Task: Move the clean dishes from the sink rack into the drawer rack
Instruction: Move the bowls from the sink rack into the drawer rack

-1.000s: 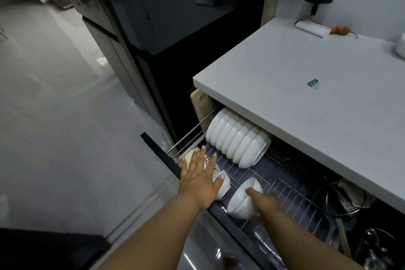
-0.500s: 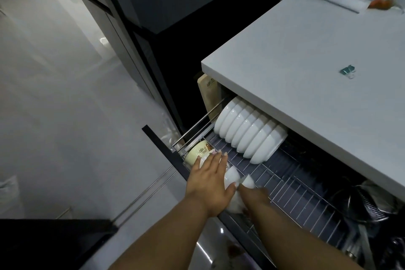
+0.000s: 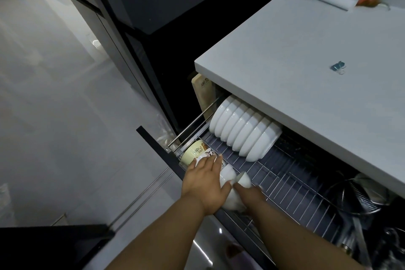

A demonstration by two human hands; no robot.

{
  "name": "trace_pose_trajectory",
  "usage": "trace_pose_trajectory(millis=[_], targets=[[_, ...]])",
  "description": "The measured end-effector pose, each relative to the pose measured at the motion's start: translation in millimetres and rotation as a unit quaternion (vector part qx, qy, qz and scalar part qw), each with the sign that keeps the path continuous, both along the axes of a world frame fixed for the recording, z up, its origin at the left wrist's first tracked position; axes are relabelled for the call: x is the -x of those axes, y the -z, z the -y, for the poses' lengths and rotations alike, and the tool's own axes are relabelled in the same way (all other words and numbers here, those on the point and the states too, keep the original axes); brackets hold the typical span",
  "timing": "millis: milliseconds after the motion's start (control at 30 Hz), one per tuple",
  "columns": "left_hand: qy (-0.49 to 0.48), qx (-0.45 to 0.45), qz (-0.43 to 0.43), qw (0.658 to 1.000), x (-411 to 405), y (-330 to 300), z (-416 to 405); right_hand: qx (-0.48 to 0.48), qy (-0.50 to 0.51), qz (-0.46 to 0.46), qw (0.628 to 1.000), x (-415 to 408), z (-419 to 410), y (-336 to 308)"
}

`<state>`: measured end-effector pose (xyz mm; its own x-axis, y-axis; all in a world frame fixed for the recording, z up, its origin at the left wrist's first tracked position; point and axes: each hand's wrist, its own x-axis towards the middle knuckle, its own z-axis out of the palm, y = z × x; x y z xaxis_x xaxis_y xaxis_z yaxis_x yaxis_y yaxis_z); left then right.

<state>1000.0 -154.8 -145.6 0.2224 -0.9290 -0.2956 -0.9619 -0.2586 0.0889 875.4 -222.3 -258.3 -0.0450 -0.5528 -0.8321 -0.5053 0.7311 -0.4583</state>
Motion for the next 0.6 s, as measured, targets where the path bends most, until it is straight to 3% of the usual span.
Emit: trace_pose_trajectory(millis=[333,600], targets=[[-0.008,-0.047,0.004,0.999,7,-15,3,0.066,-0.057,-0.044,0.995,23,1,-23],[-0.056,-0.017,-0.082,0.995,37,-32,-14,0.160,-0.020,0.005,0.987,40,7,-71]])
